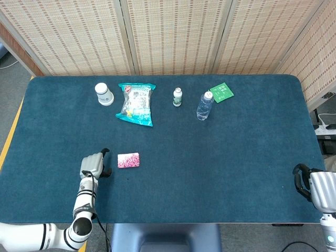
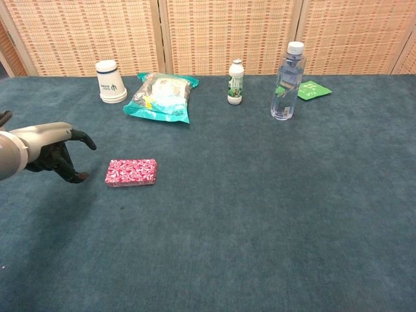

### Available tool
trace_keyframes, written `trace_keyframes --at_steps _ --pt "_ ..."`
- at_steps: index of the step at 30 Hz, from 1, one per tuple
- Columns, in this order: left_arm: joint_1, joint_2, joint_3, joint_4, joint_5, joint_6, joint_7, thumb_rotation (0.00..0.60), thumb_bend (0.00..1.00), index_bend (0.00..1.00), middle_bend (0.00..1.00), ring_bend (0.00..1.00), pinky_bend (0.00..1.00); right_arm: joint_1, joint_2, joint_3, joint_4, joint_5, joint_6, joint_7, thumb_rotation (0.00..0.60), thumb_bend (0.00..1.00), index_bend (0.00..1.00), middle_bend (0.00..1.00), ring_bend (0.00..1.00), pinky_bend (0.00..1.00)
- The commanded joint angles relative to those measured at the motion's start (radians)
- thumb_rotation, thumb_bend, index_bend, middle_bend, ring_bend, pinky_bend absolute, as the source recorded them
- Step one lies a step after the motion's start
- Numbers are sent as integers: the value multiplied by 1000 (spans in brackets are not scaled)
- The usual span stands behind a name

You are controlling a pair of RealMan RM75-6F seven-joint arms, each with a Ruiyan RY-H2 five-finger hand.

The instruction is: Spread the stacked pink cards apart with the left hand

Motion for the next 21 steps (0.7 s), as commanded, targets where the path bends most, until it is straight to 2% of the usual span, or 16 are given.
trace_keyframes --at_steps 1,5,16,21 --pt "-9 -19 -1 -6 10 2 -8 600 406 145 1000 1000 1000 -1 2 0 0 -1 2 6 600 539 995 869 773 955" --pt "-21 -68 14 29 36 23 -8 600 408 142 1000 1000 1000 -1 8 -2 -1 -2 0 16 600 539 995 869 773 954" --pt "-49 -215 2 128 60 144 25 600 408 143 1000 1000 1000 -1 20 -5 -5 -6 -2 40 600 539 995 869 773 954" --pt "-49 -249 -4 142 59 148 40 600 406 142 1000 1000 1000 -2 25 -6 -6 -8 -1 52 600 539 995 869 773 954"
